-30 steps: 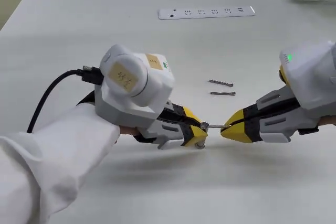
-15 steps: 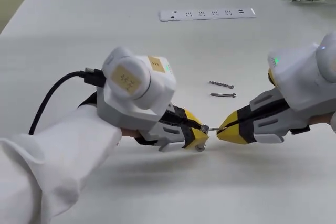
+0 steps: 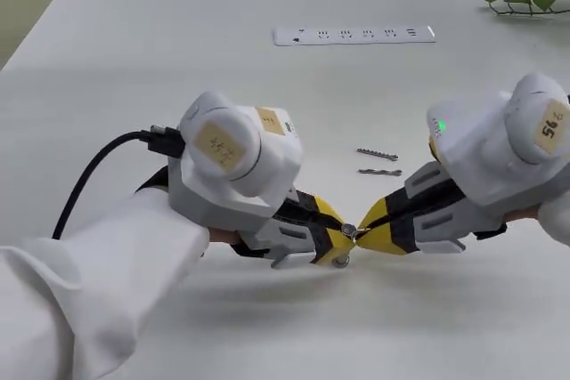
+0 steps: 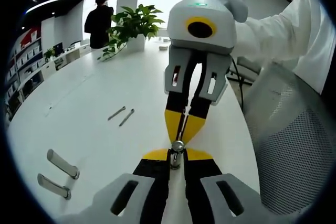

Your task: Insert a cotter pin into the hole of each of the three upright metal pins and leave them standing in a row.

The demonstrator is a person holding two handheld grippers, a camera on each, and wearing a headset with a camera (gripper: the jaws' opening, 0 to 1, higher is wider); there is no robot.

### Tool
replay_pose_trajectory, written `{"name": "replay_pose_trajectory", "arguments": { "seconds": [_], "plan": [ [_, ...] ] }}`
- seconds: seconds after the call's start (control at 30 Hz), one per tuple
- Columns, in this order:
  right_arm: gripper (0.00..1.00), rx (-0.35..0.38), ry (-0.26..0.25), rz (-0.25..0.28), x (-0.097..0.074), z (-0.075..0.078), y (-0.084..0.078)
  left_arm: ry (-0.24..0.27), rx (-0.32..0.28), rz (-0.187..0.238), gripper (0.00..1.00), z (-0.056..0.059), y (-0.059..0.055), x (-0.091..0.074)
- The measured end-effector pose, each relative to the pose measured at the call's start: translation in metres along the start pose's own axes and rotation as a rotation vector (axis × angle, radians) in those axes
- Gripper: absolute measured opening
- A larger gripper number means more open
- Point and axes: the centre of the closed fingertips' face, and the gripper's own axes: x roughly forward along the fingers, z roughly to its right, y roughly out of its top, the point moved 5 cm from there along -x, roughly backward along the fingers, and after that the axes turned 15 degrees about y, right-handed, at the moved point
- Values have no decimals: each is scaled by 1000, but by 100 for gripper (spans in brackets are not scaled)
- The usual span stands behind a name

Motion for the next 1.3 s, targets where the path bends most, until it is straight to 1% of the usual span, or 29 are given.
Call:
{"name": "replay_pose_trajectory", "arguments": {
  "seconds": [0.1, 0.13, 0.17, 0.23, 0.3, 0.43, 0.5, 0.6, 0.8, 0.87, 1.07, 1.17, 1.3],
  "plan": [
    [0, 6, 5, 7, -1, -2, -2, -1, -1, 1, 6, 0, 0, -1],
    [1, 6, -3, 9, -1, -3, -2, 0, 0, 1, 6, 0, 1, -1],
    [3, -12, -21, 8, -3, -2, -2, 2, 1, 2, 6, 0, 1, -1],
    [5, -1, -31, 12, -6, -3, -2, 4, -4, 6, 6, 0, 2, -2],
    [5, 7, -33, 21, -10, -3, -3, 4, -7, 8, 6, -1, 2, -2],
    [5, 12, -51, 15, -16, -3, -6, 3, -3, 9, 6, -1, 2, -3],
    [3, 21, -50, 32, -18, -3, -5, 2, -3, 10, 6, -1, 2, -4],
    [1, 27, -37, 51, -17, -6, -3, 4, -1, 10, 6, -1, 2, -4],
    [0, 28, -44, 63, -13, -4, 1, 7, 3, 12, 6, -1, 3, -5],
    [0, 23, -39, 67, -11, -4, 2, 8, 3, 13, 6, -1, 3, -5],
    [0, 3, -30, 52, -7, -4, 4, 8, 5, 14, 6, 0, 4, -5],
    [0, -28, -23, 29, -7, -2, 4, 10, 9, 15, 6, 0, 3, -5],
    [0, -49, -13, 13, -6, -3, 6, 8, 3, 12, 6, 0, 3, -5]
  ]
}}
